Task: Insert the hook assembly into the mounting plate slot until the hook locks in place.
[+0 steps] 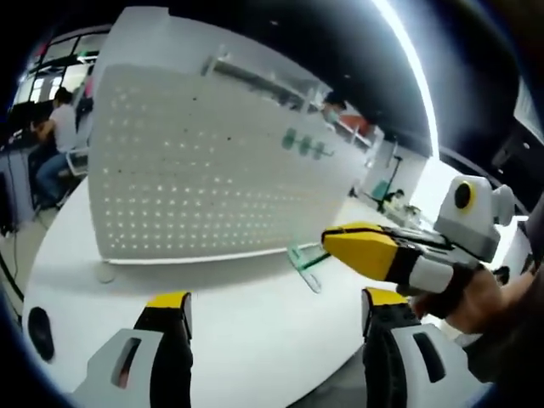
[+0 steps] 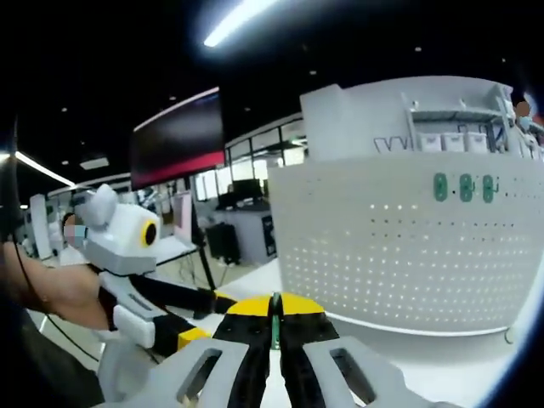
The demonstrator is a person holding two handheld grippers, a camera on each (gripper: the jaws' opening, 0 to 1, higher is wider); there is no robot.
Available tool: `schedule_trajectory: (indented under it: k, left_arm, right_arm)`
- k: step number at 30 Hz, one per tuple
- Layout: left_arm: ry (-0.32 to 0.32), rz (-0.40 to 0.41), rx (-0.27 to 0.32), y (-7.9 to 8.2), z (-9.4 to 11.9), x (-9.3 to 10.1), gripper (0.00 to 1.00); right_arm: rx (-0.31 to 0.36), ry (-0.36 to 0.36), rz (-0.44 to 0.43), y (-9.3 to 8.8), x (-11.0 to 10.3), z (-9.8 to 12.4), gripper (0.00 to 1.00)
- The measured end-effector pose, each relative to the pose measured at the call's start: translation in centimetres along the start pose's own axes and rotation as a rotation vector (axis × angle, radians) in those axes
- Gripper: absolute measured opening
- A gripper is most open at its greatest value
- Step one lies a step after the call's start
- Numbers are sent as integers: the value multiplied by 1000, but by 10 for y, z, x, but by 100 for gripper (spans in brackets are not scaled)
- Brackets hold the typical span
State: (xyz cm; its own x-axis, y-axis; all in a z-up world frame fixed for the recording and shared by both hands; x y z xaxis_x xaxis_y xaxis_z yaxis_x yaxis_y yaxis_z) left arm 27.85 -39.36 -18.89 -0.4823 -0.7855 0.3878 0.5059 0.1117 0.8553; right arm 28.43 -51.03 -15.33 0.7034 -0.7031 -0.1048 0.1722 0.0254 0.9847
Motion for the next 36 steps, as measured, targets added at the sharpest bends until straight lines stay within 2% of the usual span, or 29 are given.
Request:
schedule_trajectory:
  k: [4, 10, 17, 23, 26, 33, 36]
  left_arm:
    - [-3, 20, 4, 0, 0, -2, 77]
    - [-21, 28, -2, -1, 1, -2, 65]
    - [-71, 73, 21, 2, 2, 0, 46]
    - [-100, 104, 17, 0, -1, 0, 34]
    - [-115, 131, 27, 1, -1, 0, 31]
    - [-211, 197, 45, 2, -1, 8, 11]
    - [-211, 211, 54, 3, -1, 8, 10]
  right_arm:
    - [12, 20, -1, 1, -7, 1, 0]
    - [24, 42, 9, 3, -13, 2, 0]
    - [38, 51, 8, 5, -16, 2, 0]
    - [48, 64, 7, 6, -17, 0, 0]
    - [52, 70, 5, 6, -19, 0, 0]
    - [56, 72, 5, 7, -19, -1, 0]
    - [59, 74, 9, 7, -19, -2, 0]
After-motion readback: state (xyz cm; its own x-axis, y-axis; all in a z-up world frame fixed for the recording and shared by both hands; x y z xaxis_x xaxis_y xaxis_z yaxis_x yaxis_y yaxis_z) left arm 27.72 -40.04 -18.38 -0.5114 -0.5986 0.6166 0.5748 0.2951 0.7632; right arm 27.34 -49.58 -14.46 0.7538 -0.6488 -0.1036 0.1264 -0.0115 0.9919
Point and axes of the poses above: the point that each gripper's makers call its tool centre point, and the gripper's own axes: z roughly backward along the fingers, x roughly to its right, y roughly out of its top, the point moved 7 cm from there along z, roughly backward along the fingers, and after that the axes turned 1 degree about -y, right-handed, at the moved point
